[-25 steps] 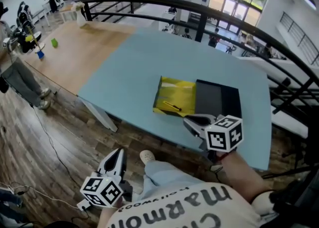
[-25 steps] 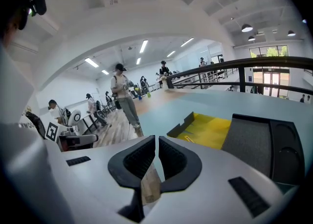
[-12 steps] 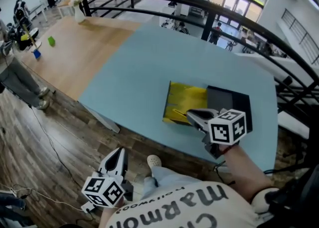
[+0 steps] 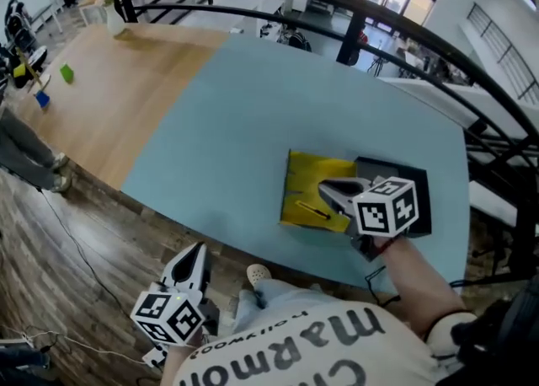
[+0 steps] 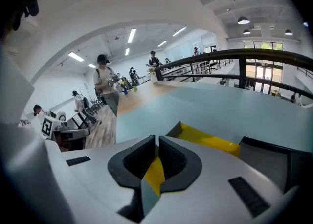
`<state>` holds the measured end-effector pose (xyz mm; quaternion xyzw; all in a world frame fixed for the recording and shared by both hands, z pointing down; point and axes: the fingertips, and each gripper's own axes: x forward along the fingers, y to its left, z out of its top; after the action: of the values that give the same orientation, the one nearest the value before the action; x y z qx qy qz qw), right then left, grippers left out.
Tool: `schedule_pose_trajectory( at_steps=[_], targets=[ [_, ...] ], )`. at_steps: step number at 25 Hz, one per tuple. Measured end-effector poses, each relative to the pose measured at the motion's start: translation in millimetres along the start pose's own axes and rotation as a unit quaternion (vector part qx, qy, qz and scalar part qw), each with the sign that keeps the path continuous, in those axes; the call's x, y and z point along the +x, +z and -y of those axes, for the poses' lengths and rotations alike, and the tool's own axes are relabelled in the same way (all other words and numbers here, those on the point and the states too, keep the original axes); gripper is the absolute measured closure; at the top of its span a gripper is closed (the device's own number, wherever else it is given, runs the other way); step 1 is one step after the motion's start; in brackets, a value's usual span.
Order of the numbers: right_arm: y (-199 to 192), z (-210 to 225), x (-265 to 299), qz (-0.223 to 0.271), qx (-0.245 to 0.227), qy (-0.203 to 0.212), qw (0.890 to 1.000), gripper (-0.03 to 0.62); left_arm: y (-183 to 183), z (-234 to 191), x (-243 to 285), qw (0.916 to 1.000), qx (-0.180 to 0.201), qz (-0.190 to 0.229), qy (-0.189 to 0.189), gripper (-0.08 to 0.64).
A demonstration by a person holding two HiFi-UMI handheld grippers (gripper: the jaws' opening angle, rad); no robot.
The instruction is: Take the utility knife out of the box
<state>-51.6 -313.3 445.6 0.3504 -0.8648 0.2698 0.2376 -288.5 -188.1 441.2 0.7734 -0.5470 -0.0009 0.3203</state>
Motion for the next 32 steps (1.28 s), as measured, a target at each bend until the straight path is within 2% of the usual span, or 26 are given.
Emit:
schedule_pose_trajectory(
  at_steps=[5, 7, 11, 15, 18, 29, 30, 32],
  targets=[
    [-15, 16, 21, -0.042, 0.049, 0.018, 0.998, 0.546, 14, -10, 31, 0.9998, 0.008, -0.009, -0.013, 0.558],
    [-24, 20, 28, -0.063, 0.054, 0.025, 0.996, 0.546, 17, -11, 43, 0.9998, 0.007, -0.014, -0.013, 0.558],
    [-44, 26, 43, -0.120, 0.024, 0.021, 0.992, 0.546, 19, -15, 68, 0.9994, 0.009, -0.023, -0.023, 0.558],
    [-62, 30, 51, -0.181, -0.019, 0.006, 0.983, 0.546, 21, -14, 88, 0.9988, 0.008, -0.036, -0.031, 0.558],
    [-73, 29, 57, -0.218, -0.022, 0.008, 0.976, 0.546, 22, -11, 99, 0.9982, 0.013, -0.044, -0.038, 0.558],
    [-92, 20, 73, -0.277, -0.048, 0.029, 0.959, 0.540, 18, -13, 111, 0.9968, 0.016, -0.067, -0.040, 0.558],
    [-92, 20, 73, -0.280, -0.050, 0.032, 0.958, 0.524, 18, -14, 111, 0.9968, 0.018, -0.068, -0.039, 0.558],
    [-95, 20, 73, -0.290, -0.058, 0.035, 0.955, 0.411, 20, -16, 110, 0.9969, 0.018, -0.068, -0.036, 0.558]
  ],
)
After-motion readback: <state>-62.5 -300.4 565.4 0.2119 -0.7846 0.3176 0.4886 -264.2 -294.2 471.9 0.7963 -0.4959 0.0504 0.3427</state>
